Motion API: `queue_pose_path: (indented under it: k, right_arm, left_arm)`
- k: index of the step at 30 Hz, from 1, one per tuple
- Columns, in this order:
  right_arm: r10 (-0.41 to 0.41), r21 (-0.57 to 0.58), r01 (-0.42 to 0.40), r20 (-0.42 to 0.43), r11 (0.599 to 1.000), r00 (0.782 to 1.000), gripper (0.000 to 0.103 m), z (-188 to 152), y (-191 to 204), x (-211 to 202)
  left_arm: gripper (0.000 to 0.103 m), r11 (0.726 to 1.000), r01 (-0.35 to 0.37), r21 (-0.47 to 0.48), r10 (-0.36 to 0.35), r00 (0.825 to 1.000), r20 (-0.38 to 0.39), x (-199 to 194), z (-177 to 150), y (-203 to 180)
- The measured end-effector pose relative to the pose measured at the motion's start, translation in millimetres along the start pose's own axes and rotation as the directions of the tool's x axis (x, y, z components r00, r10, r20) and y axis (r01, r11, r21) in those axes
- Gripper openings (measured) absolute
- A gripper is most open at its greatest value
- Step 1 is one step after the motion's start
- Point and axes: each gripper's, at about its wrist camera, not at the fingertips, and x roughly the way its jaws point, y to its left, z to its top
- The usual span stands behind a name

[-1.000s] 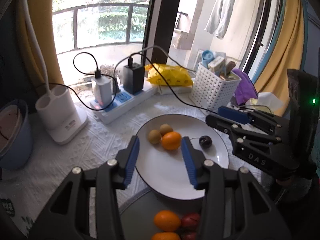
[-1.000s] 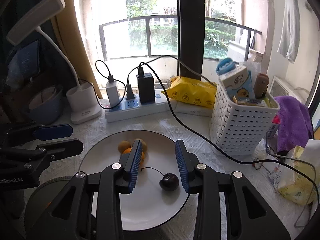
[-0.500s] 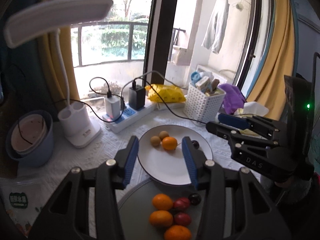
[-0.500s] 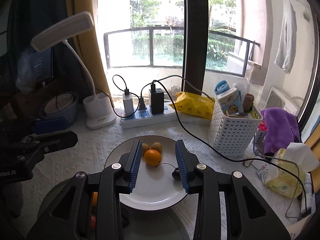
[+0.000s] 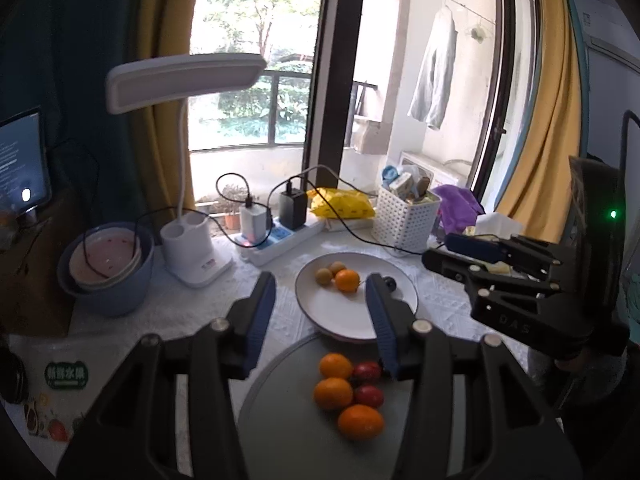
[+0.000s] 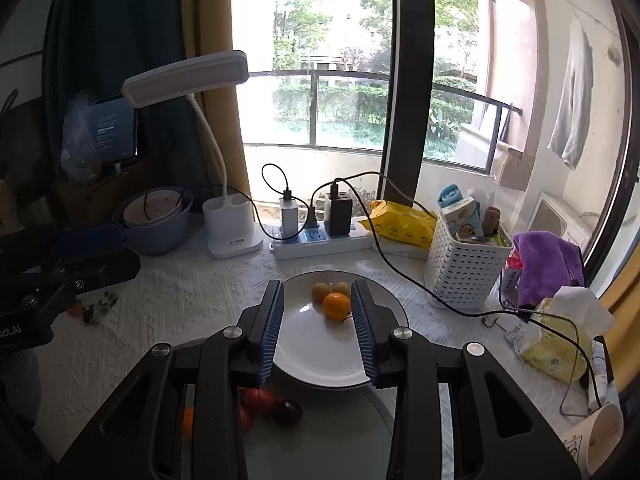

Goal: Organize fruits
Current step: 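Withdraw both open tools from the plate, then move the right tool to the grey tray and grasp a large orange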

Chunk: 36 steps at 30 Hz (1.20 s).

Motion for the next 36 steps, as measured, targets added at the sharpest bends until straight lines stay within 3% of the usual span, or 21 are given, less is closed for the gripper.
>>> queue_pose_path:
  k: [5,20,36]
  right_arm:
    - [0.004,-0.013,-0.004,-0.001,1.0,1.0,0.037,-4,12,-9]
    - [0.029,-0.059,-0.031,-0.041,0.998,0.999,0.037,-32,57,-22]
    - [0.067,-0.042,-0.076,-0.195,0.996,0.978,0.037,-88,89,13]
  left_arm:
    - [0.057,1.0,-0.009,-0.014,0.009,1.0,0.01,-12,-12,6]
    - [0.057,0.995,-0.058,-0.086,0.057,0.998,-0.01,-44,-61,39]
    - [0.057,0.984,-0.097,-0.147,0.086,0.993,-0.081,-35,-111,68]
